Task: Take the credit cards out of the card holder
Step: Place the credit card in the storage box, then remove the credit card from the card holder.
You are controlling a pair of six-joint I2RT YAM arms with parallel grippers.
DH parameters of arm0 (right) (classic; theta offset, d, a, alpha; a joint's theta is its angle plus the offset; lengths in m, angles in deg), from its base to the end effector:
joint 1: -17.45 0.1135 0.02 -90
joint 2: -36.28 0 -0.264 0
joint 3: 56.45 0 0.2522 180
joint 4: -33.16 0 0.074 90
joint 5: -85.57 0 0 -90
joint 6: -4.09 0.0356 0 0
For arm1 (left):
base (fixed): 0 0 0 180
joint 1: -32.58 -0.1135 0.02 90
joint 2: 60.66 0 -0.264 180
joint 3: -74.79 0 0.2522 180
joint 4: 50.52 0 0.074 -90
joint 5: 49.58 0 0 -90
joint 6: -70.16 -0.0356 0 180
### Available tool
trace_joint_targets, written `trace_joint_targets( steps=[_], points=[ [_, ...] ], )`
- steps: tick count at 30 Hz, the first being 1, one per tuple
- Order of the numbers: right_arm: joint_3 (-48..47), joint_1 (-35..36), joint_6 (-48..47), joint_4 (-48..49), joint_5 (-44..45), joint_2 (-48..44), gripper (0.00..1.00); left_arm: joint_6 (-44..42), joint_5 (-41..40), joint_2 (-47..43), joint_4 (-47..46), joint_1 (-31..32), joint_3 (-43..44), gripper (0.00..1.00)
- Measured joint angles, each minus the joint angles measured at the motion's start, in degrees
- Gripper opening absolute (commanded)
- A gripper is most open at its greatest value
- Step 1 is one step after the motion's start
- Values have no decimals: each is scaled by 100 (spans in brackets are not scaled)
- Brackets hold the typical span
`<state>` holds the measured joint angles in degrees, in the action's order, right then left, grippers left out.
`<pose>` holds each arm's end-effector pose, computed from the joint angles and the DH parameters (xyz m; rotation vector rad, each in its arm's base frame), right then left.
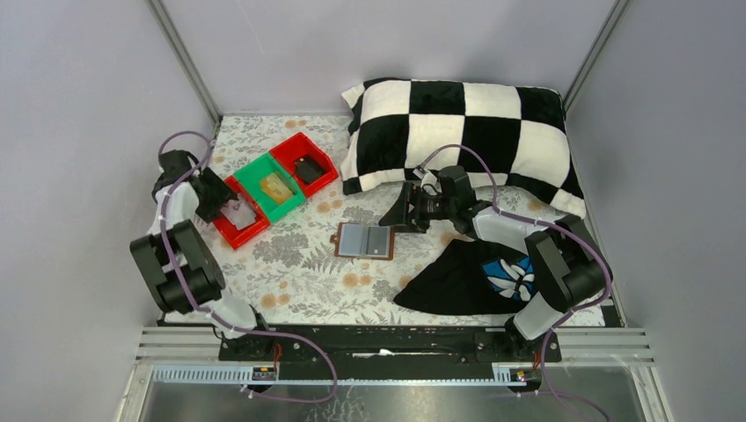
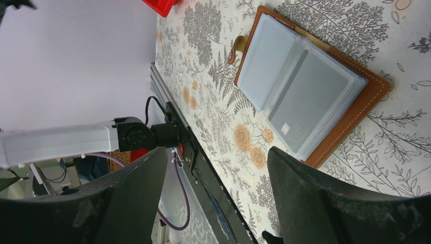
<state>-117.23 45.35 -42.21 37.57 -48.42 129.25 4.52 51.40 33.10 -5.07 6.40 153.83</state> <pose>0.2847 0.1787 0.1964 -0.2307 2.2712 1.5096 0.3040 0.1419 0.2183 -1.0532 2.3875 -0.2397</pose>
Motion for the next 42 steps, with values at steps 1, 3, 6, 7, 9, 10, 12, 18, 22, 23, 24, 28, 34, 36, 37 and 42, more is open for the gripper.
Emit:
trace_joint_targets(
  steps=[1, 3, 6, 7, 9, 10, 12, 18, 22, 23, 24, 28, 34, 36, 37, 42],
  points=[
    [-7, 0, 0, -2, 26, 0, 80, 28, -61, -208, 42, 39, -7, 63],
    [-7, 0, 0, -28, 103, 0, 80, 114, -186, -684, 57, 208, -28, 63],
    [-7, 0, -20, -203, 286, 0, 79, 293, -446, -1497, -17, 1062, -129, 62],
    [-9, 0, -24, -273, 343, 0, 78, 374, -485, -1738, -70, 1513, -177, 62],
    [-9, 0, -39, -415, 507, 0, 76, 551, -459, -2072, -197, 2341, -308, 62],
    [-9, 0, -39, -481, 603, 0, 76, 649, -417, -2175, -258, 2758, -400, 62],
    [-9, 2, -39, -590, 756, 2, 75, 863, -284, -2240, -369, 3368, -629, 62],
    [-70, 70, -7, -636, 1113, 275, 70, 1443, -13, -1692, -678, 4662, -1250, 63],
    [-94, 214, 109, -621, 1274, 501, 68, 1735, 315, -1099, -1222, 5069, -1447, 61],
    [-101, 262, 140, -603, 1309, 566, 67, 1808, 387, -979, -1397, 5075, -1526, 61],
    [-103, 297, 164, -584, 1314, 614, 66, 1871, 435, -885, -1530, 5073, -1591, 61],
    [-105, 415, 330, -455, 1340, 811, 65, 2072, 671, -487, -2177, 5051, -2009, 59],
    [-114, 494, 428, -323, 1351, 896, 64, 2129, 916, -260, -2623, 5040, -2124, 59],
    [-114, 505, 442, -275, 1351, 922, 63, 2124, 962, -251, -2708, 5040, -2155, 59],
    [-114, 509, 457, -247, 1349, 933, 63, 2122, 968, -249, -2719, 5040, -2162, 59],
    [-114, 518, 522, -111, 1335, 955, 63, 2116, 1049, -166, -2863, 5038, -2166, 59]
  ],
)
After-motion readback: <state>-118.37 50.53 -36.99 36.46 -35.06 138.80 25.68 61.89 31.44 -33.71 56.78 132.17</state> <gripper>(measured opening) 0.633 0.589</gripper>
